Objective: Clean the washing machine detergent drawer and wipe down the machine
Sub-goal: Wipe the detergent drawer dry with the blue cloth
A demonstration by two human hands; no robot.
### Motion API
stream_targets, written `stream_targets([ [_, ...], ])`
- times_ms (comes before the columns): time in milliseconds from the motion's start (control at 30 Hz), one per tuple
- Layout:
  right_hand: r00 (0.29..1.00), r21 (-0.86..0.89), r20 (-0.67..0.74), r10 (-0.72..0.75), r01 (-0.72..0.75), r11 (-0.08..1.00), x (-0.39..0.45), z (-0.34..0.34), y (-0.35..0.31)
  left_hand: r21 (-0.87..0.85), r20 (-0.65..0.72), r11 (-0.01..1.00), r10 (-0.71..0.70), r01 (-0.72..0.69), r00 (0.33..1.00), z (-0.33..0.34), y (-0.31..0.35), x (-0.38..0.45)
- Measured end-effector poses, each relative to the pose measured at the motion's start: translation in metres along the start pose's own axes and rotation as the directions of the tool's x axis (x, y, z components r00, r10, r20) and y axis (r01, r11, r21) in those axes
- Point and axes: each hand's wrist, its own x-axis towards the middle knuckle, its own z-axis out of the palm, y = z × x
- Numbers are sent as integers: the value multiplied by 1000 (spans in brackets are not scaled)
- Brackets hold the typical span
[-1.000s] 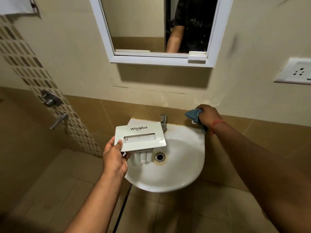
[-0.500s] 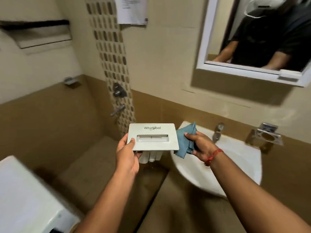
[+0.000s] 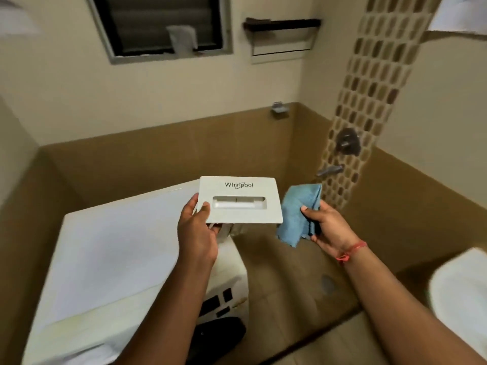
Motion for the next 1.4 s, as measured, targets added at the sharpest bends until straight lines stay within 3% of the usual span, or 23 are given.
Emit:
stream_targets([
  [233, 982, -94, 173, 73, -57, 994, 71, 98, 17, -61, -240, 991, 103, -121, 965, -58, 48, 19],
  [400, 984, -203, 132, 118, -90, 975, 99, 162, 36, -83, -371, 981, 135, -177, 919, -96, 73, 25],
  [600, 984, -273, 159, 82, -36, 961, 110, 233, 47, -107, -443, 975, 130, -196, 887, -141, 98, 32],
  [800, 994, -302, 104, 33, 0, 953, 125, 294, 55, -109, -421, 977, 124, -185, 898, -186, 122, 51],
  [867, 988, -508, 110, -107, 149, 848, 128, 318, 60, -123, -403, 978, 107, -170, 909, -200, 130, 59],
  [967, 885, -787, 289, -365, 437, 436, 125, 361, 71, -155, -364, 979, 69, -133, 929, -216, 138, 72],
  [1067, 807, -847, 486, -337, 529, 46, 116, 407, 94, -166, -345, 983, 12, -73, 939, -231, 142, 87],
  [1167, 729, -768, 640, -241, 610, -195, 100, 445, 129, -151, -342, 988, -30, -23, 939, -241, 145, 97],
  [1233, 687, -699, 712, -146, 672, -245, 87, 462, 151, -138, -320, 990, -34, -11, 947, -250, 146, 105],
  [1400, 654, -661, 750, -97, 735, -154, 71, 456, 170, -187, -269, 982, -53, 2, 962, -268, 146, 114],
])
